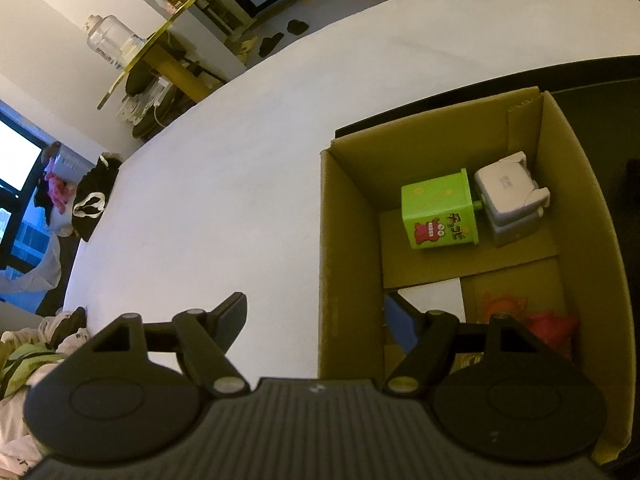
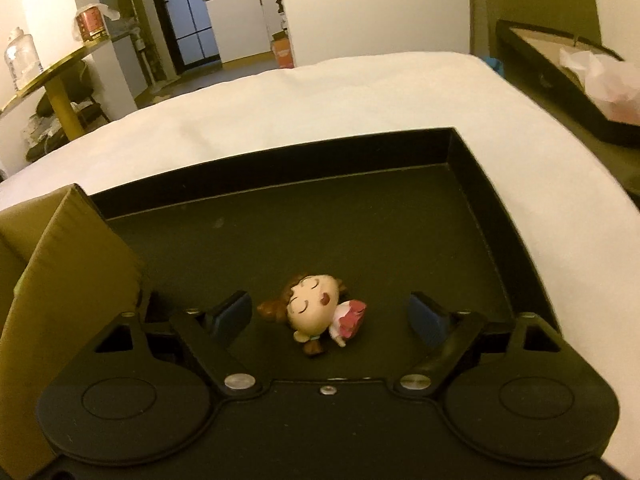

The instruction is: Organize rigid objects

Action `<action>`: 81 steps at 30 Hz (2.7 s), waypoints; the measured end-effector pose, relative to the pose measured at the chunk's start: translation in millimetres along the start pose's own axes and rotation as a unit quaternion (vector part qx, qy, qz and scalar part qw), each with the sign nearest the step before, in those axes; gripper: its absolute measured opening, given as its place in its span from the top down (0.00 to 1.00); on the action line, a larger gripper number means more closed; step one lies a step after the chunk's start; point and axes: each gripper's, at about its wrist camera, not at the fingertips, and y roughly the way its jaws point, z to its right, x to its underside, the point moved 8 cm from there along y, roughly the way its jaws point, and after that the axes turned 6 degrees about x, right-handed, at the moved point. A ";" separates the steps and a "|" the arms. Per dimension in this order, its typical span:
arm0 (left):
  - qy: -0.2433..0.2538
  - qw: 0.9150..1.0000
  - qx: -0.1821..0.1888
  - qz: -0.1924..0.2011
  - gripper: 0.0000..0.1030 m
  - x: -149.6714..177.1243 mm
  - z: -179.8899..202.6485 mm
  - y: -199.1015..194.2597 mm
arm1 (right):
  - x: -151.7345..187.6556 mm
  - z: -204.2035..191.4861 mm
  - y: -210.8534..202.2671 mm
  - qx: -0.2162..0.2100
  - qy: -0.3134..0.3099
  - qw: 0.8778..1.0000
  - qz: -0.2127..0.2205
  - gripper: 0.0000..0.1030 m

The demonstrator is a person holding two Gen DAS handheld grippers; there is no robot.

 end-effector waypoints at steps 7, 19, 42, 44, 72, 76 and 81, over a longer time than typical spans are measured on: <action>-0.009 1.000 0.007 0.001 0.28 8.5 -1.1 -8.0 | 3.8 2.7 -8.6 -0.005 0.002 1.000 -0.008 0.55; -0.035 0.999 0.022 0.006 0.28 24.8 -8.2 -17.9 | 4.0 9.4 -45.0 -0.010 -0.004 1.000 0.007 0.55; -0.061 0.994 0.084 0.037 0.28 38.3 -21.6 -22.5 | 1.4 -0.4 -95.2 -0.001 -0.030 1.000 0.004 0.55; -0.067 0.993 0.094 0.039 0.28 39.1 -24.6 -22.0 | -2.8 -8.2 -100.7 -0.008 -0.039 0.999 0.010 0.55; -0.152 0.960 0.233 0.046 0.64 49.5 -42.9 -7.1 | -34.5 -128.7 -132.9 -0.052 -0.173 0.983 0.036 0.78; -0.151 0.957 0.244 0.037 0.88 51.0 -38.5 -2.0 | -33.0 -133.6 -132.1 -0.055 -0.171 0.983 0.029 0.82; -0.154 0.954 0.253 0.039 0.92 51.7 -38.4 -2.3 | -31.5 -119.2 -131.7 -0.055 -0.148 0.987 0.017 0.82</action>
